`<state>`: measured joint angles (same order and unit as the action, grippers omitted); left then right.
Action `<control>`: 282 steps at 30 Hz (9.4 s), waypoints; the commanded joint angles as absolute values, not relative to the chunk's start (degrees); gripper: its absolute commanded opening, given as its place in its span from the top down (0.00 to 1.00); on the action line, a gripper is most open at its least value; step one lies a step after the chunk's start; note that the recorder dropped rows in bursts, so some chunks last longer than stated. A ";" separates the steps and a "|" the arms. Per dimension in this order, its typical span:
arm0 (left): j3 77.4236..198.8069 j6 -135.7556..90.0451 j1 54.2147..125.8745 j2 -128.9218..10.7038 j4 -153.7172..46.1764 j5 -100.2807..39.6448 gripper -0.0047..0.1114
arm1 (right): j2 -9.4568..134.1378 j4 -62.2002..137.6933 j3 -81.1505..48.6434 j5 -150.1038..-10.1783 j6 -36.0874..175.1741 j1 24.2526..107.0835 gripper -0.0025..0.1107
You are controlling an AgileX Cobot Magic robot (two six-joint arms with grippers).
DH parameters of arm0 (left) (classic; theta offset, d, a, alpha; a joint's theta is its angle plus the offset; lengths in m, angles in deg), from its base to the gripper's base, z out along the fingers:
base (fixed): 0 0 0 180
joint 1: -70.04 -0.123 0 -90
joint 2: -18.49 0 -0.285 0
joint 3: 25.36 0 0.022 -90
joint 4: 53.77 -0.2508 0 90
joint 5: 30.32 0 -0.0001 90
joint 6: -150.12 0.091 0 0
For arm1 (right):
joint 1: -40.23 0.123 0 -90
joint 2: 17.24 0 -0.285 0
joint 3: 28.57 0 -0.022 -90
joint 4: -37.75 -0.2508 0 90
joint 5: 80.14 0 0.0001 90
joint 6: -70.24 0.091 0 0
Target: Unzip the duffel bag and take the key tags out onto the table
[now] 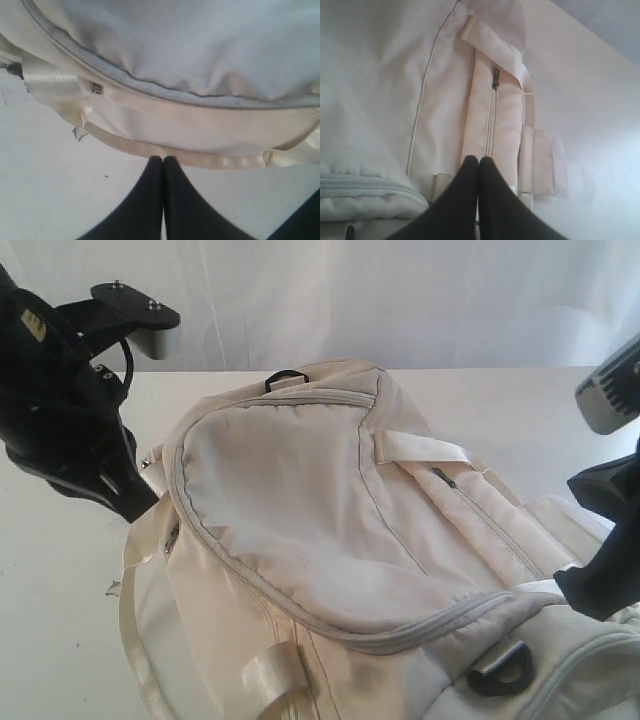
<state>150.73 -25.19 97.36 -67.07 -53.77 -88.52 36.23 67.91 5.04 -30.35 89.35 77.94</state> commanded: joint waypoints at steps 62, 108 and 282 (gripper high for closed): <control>182.47 -22.27 75.73 -96.91 -48.38 -100.28 0.95 | 36.32 70.88 5.43 -33.09 93.01 77.83 0.98; 158.48 -9.47 63.86 -79.79 -33.99 -100.28 0.41 | 55.61 52.85 -5.04 -29.84 93.31 65.58 0.41; 196.96 -2.04 99.84 -105.87 -9.33 -79.79 0.96 | 69.46 42.30 -7.91 -55.88 84.01 55.06 0.76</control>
